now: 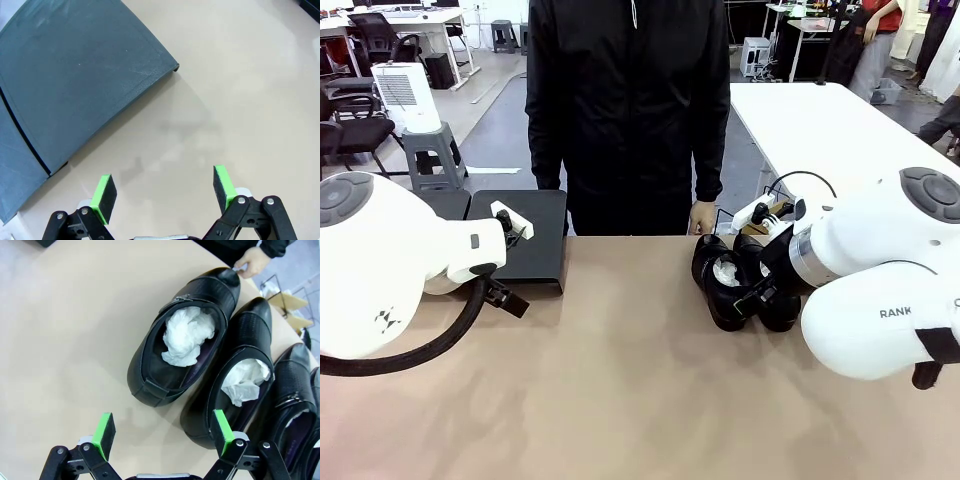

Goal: Organize the shoes by placing them on the stand.
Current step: Pick up one Shoe and place it in the middle of the table.

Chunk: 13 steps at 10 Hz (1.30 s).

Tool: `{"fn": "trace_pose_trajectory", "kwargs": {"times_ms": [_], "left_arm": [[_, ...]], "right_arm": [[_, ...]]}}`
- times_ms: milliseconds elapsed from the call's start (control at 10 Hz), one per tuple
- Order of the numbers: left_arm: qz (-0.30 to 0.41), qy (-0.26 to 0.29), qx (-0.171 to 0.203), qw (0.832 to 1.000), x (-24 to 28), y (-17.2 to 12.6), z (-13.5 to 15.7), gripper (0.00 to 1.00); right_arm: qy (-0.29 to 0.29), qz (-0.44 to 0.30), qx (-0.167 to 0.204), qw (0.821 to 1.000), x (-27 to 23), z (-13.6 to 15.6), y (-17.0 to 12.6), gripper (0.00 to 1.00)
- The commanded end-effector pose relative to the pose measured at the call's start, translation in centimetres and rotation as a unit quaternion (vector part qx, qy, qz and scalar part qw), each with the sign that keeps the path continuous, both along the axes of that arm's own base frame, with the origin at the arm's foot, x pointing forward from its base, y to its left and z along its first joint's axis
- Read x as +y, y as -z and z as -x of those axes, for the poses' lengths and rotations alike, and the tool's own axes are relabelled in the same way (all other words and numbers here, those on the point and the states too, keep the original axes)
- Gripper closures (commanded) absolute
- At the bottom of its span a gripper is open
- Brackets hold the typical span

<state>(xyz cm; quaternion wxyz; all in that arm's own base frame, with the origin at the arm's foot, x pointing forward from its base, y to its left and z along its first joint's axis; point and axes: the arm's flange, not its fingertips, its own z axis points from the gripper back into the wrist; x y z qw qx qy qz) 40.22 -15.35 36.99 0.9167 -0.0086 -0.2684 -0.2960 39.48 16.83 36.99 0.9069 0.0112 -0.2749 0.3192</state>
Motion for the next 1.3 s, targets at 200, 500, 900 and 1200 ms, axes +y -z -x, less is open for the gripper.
{"fn": "trace_pose_trajectory", "kwargs": {"times_ms": [200, 500, 900, 1200], "left_arm": [[0.028, -0.012, -0.014, 0.999, 2.3, -3.9, 1.6, 0.00], [0.093, -0.017, 0.001, 0.995, 7.2, -9.2, 3.7, 0.00], [0.149, -0.032, 0.032, 0.988, 13.8, -12.2, 4.9, 0.00], [0.179, -0.042, 0.044, 0.982, 16.6, -13.0, 6.1, 0.00]], "right_arm": [[-0.006, -0.051, -0.001, 0.999, -3.8, 2.5, -5.0, 0.00], [0.009, -0.075, 0.002, 0.997, -10.3, 5.4, -11.0, 0.00], [0.002, -0.147, 0.069, 0.987, -19.0, 8.3, -13.5, 0.00], [0.052, -0.179, 0.122, 0.975, -24.6, 11.3, -12.4, 0.00]]}}
